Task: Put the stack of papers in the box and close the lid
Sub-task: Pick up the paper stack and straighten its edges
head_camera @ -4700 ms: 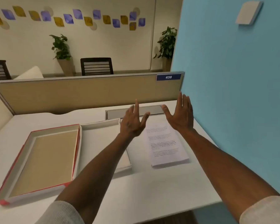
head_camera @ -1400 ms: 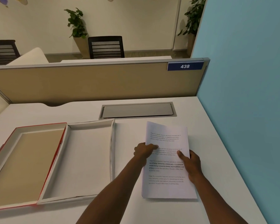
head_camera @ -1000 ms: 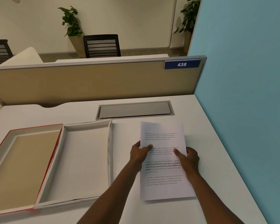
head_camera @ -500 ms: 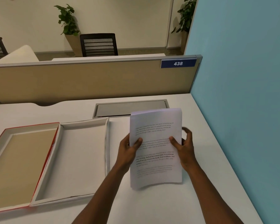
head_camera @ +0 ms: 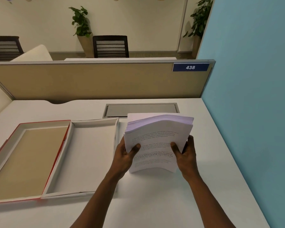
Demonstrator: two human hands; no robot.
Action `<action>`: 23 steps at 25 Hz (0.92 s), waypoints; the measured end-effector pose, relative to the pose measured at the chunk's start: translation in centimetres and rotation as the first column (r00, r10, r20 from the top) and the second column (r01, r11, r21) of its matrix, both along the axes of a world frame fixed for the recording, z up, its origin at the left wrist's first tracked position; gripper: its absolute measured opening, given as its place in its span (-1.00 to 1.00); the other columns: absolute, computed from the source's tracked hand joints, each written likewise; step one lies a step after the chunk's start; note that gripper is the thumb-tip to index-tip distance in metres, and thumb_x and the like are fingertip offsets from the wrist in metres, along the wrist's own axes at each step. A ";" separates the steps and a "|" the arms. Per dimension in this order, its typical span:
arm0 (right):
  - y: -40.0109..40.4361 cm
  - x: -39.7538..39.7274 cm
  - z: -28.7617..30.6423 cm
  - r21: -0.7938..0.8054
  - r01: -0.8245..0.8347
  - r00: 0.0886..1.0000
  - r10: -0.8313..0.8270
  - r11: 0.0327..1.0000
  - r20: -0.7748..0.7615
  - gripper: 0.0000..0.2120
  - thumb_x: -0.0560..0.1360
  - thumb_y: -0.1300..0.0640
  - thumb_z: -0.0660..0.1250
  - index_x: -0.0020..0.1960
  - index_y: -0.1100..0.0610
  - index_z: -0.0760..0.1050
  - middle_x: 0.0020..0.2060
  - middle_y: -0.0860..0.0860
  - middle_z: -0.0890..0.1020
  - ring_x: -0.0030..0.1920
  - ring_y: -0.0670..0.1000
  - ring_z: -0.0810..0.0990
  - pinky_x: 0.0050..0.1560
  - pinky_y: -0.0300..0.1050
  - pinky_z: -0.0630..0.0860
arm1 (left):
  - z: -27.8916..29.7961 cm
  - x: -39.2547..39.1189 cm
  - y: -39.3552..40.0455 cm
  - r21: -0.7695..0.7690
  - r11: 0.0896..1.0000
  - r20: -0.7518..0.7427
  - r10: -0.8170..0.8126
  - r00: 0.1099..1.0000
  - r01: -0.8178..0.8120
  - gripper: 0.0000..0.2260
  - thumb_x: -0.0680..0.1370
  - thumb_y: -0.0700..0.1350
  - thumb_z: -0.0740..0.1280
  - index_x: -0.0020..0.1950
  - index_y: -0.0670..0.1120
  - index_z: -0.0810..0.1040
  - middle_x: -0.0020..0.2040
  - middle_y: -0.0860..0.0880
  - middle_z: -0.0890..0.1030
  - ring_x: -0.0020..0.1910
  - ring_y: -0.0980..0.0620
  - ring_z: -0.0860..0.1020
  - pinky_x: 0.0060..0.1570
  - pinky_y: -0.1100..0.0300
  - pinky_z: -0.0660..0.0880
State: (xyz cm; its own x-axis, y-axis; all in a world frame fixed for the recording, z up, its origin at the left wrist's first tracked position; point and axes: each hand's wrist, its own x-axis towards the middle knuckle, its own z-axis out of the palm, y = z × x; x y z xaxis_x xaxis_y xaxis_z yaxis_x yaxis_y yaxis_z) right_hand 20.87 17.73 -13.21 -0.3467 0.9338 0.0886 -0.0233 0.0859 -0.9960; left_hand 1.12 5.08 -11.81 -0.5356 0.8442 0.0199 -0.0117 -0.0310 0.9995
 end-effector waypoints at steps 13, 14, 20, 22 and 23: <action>2.0 1.6 1.9 0.022 -0.142 0.988 0.143 0.990 -0.063 -0.55 0.32 0.26 0.60 0.16 0.13 0.54 -0.01 0.02 0.74 -0.03 0.11 0.70 -0.05 0.04 0.68 | 1.4 0.6 -1.5 0.101 0.991 -0.156 0.105 0.982 -0.090 -0.26 0.48 -0.18 0.50 0.46 0.31 0.21 0.24 0.09 0.61 0.22 0.02 0.62 0.05 0.12 0.67; 2.1 1.5 2.0 0.028 -0.145 0.987 0.147 0.989 -0.066 -0.53 0.31 0.25 0.60 0.16 0.16 0.52 -0.02 0.03 0.73 -0.04 0.12 0.69 -0.05 0.08 0.68 | 1.5 0.6 -1.6 0.113 0.989 -0.139 0.106 0.985 -0.090 -0.18 0.49 -0.23 0.50 0.54 0.25 0.12 0.28 0.07 0.61 0.24 0.01 0.62 0.06 0.12 0.66; 2.3 1.3 2.4 0.045 -0.146 0.989 0.147 0.988 -0.031 -0.53 0.28 0.12 0.61 0.13 0.12 0.55 -0.03 -0.01 0.74 -0.02 0.18 0.67 -0.02 0.14 0.69 | 1.7 -0.3 -1.4 0.072 0.992 -0.167 0.119 0.979 -0.108 -0.53 0.44 -0.11 0.51 0.25 0.30 0.52 0.14 0.09 0.69 0.14 -0.05 0.67 0.11 -0.06 0.67; 2.4 1.5 2.9 0.061 -0.183 0.983 0.183 0.981 0.000 -0.49 0.31 0.19 0.62 0.19 0.09 0.51 -0.02 -0.06 0.74 -0.03 0.11 0.69 -0.02 0.10 0.70 | 2.0 -0.7 -1.4 0.069 0.994 -0.186 0.095 0.978 -0.083 -0.53 0.44 -0.10 0.50 0.21 0.35 0.51 0.12 0.13 0.69 0.12 0.01 0.68 0.07 0.05 0.68; 2.5 1.7 3.2 0.069 -0.204 0.979 0.203 0.976 0.023 -0.43 0.32 0.20 0.61 0.25 0.05 0.47 -0.03 -0.09 0.73 -0.03 0.09 0.70 -0.04 0.05 0.70 | 2.1 -0.9 -1.3 0.067 0.995 -0.200 0.081 0.977 -0.068 -0.54 0.44 -0.10 0.50 0.19 0.36 0.51 0.10 0.15 0.69 0.10 0.04 0.68 0.06 0.09 0.68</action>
